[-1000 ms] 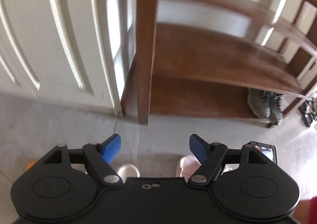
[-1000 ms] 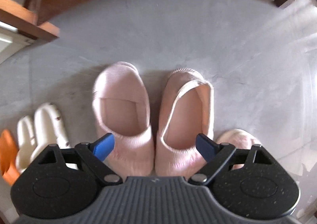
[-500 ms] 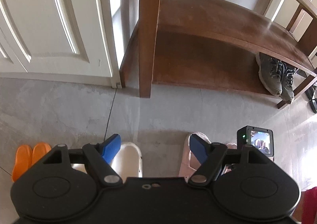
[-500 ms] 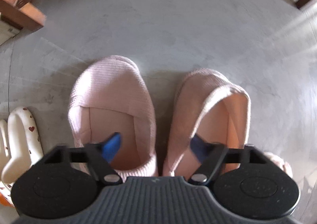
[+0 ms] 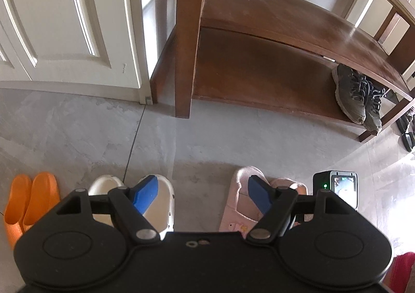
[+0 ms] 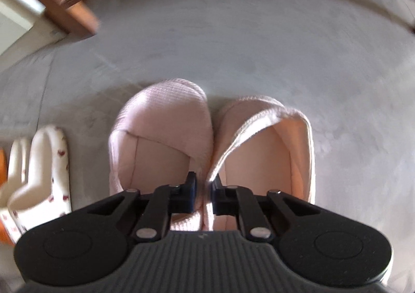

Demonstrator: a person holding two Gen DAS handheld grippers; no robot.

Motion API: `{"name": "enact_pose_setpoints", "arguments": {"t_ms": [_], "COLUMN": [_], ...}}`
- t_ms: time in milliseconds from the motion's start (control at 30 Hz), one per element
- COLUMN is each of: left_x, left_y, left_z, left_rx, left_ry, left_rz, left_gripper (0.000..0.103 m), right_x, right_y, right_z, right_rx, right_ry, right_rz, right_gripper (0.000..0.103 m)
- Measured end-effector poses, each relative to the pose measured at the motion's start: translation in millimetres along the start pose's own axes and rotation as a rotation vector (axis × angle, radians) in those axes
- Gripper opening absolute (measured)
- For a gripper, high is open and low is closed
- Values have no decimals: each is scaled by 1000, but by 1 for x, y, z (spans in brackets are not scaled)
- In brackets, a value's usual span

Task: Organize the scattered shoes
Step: 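Close the right gripper on the pink knit slippers' heels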

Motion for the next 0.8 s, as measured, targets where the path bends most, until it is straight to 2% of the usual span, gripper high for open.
{"name": "enact_pose_setpoints", "arguments": {"t_ms": [133, 200, 267, 300, 333, 467, 500, 567, 633, 733, 800], "left_x": [2, 3, 4, 4, 4, 4, 4, 4, 4, 5, 5], "left_y": [-3, -6, -7, -8, -8, -9, -9, -7, -6, -5, -4], "left_z": [-4, -5, -6, -7, -7, -10, -10, -11, -11, -12, -13], "left_rx": [2, 8, 13, 15, 16, 19, 17, 11, 7, 8, 5], "left_ry": [5, 9, 11, 11, 11, 12, 12, 12, 11, 11, 14], "left_rz": [2, -2, -4, -5, -5, -4, -1, 4, 6, 7, 6], "left_gripper": [76, 76, 76, 76, 76, 76, 76, 76, 76, 76, 76], "right_x": [6, 10, 15, 17, 20, 26, 28, 33, 37, 38, 39], "right_y": [9, 9, 8, 8, 8, 19, 21, 23, 21, 13, 15], "right_z": [-1, 1, 3, 3, 4, 3, 2, 3, 4, 3, 4], "right_rx": [-74, -58, -32, -22, -11, -39, -32, 3, 58, 178, 167], "right_ry": [0, 13, 29, 42, 55, 55, 59, 59, 38, -9, -4], "right_rz": [-32, -45, -51, -56, -61, -72, -79, -87, -74, -57, -68], "right_gripper": [18, 19, 27, 47, 63, 79, 89, 94, 103, 103, 103]}}
Point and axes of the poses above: each gripper's, at about its wrist camera, not at the fingertips, and x roughly the way its jaws point, y to its left, z to its top, the point moved 1 cm from there along x, roughly the way its jaws point, and after that the axes turned 3 degrees about -z, right-handed, at the moved point
